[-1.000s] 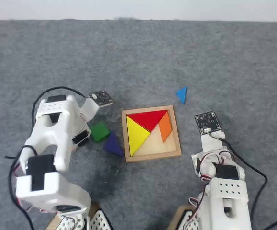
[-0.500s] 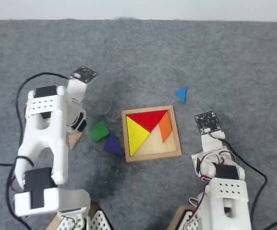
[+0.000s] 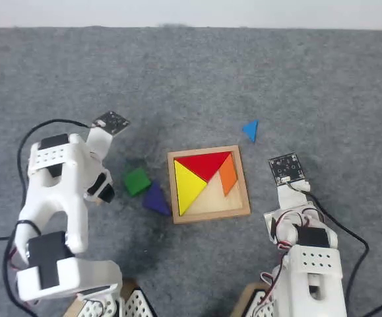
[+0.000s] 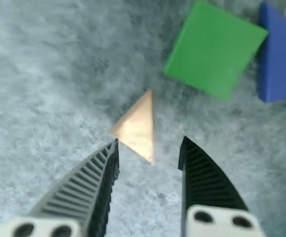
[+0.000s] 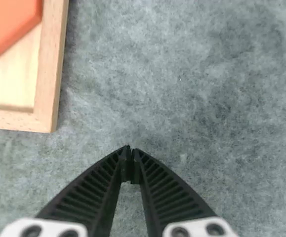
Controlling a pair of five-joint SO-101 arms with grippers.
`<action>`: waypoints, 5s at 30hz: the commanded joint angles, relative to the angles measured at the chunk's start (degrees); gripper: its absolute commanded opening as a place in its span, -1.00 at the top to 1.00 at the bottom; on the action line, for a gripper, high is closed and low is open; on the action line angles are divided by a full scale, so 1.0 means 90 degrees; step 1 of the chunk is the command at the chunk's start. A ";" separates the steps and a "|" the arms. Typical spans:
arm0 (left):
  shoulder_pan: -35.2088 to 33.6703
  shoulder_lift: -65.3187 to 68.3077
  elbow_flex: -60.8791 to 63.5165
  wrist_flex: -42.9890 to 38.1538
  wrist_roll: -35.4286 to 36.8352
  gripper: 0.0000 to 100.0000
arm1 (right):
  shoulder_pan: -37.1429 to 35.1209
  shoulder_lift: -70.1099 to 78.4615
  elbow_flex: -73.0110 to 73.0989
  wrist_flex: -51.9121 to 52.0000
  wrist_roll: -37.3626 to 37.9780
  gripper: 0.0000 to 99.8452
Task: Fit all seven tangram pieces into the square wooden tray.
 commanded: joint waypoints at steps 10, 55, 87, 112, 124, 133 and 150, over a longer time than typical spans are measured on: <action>-0.0068 0.1358 -0.0396 -0.0410 -0.0098 0.64 | -0.0024 -0.0142 -0.0029 -0.0005 0.0068 0.98; 0.0586 -0.0352 -0.0249 -0.0908 0.2295 0.73 | -0.0034 -0.0142 -0.0039 -0.0005 0.0068 0.98; -0.0068 0.1446 -0.2154 0.0117 0.1788 0.98 | -0.0034 -0.0142 -0.0039 -0.0005 0.0078 0.98; 0.5832 0.1778 -0.2877 -0.0254 0.6545 0.98 | -0.0034 -0.0142 -0.0039 -0.0015 0.0039 0.98; 0.5753 0.2413 -0.3365 -0.0205 0.7746 0.97 | -0.0034 -0.0142 -0.0029 -0.0054 0.0039 0.98; 0.5753 0.2413 -0.3394 -0.0039 0.7199 0.77 | -0.0034 -0.0142 -0.0029 -0.0063 0.0039 0.98; 0.4601 0.2403 -0.3404 0.0098 0.6125 0.76 | -0.0034 -0.0142 -0.0029 -0.0073 0.0039 0.98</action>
